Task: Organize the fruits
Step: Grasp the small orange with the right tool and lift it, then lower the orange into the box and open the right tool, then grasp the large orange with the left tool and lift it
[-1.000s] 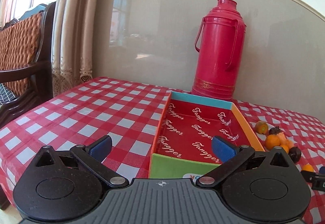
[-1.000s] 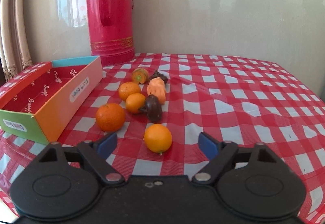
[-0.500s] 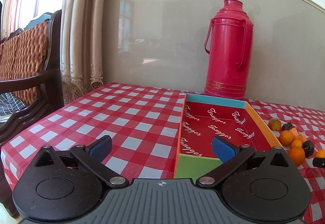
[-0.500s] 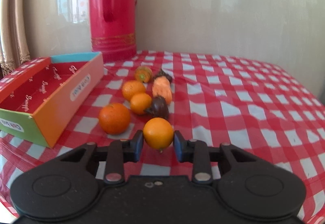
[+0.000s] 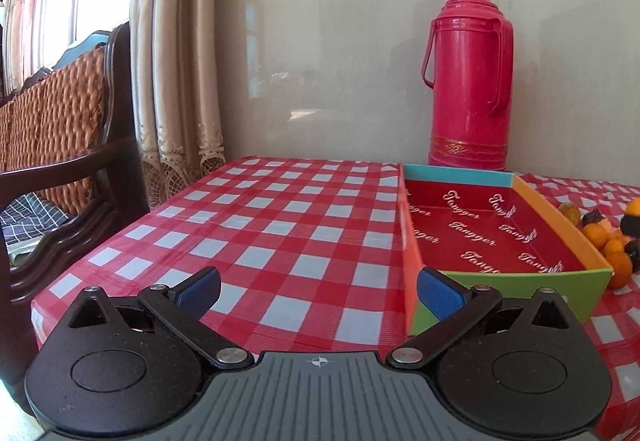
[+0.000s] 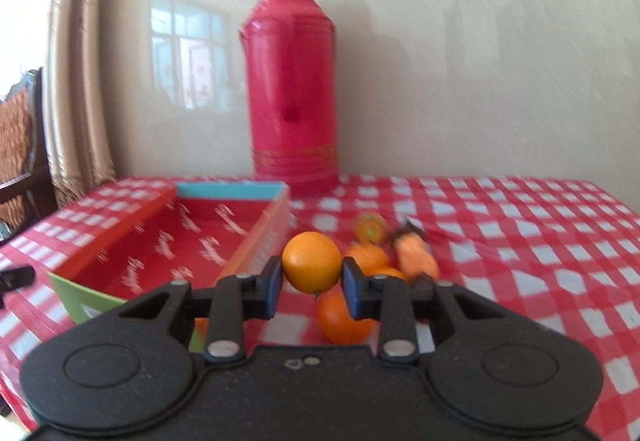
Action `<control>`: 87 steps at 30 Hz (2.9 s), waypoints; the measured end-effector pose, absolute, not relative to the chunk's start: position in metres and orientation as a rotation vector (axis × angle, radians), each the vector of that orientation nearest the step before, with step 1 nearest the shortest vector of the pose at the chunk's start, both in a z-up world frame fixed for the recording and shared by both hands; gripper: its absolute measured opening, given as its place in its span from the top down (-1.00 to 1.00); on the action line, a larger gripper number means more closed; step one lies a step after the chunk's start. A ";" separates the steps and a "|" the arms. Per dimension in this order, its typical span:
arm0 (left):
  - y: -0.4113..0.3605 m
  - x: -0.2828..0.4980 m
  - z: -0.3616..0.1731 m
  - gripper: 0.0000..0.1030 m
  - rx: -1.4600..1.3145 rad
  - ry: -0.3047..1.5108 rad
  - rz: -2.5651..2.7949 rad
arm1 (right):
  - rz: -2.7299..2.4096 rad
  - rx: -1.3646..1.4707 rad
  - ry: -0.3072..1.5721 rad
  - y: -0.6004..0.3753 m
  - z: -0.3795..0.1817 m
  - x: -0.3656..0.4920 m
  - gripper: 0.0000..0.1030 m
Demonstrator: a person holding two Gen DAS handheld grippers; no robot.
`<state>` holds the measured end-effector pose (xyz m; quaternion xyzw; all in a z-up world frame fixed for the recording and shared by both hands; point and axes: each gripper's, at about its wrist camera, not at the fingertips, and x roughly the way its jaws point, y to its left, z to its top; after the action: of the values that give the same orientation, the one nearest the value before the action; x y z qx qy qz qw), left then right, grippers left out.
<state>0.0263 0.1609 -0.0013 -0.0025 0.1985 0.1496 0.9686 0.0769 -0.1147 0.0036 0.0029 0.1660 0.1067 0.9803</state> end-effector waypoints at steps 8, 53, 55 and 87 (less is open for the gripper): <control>0.176 0.022 -0.004 -1.00 -0.004 0.411 0.342 | 0.299 -0.020 0.303 -0.069 0.002 0.080 0.54; -0.016 0.042 0.010 -1.00 0.005 0.343 -0.050 | -0.162 0.008 0.329 -0.233 0.002 0.045 -0.89; -0.024 0.042 0.010 -1.00 0.001 0.334 -0.055 | -0.179 0.013 0.330 -0.242 0.002 0.044 -0.89; -0.111 0.117 -0.025 -0.47 0.108 0.499 -0.047 | -0.336 0.025 0.371 -0.321 -0.013 0.034 -0.89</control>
<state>0.1174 -0.1109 -0.0246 0.0535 0.2466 -0.0230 0.9674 0.0337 -0.3207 -0.0132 0.0123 0.1834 -0.1661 0.9688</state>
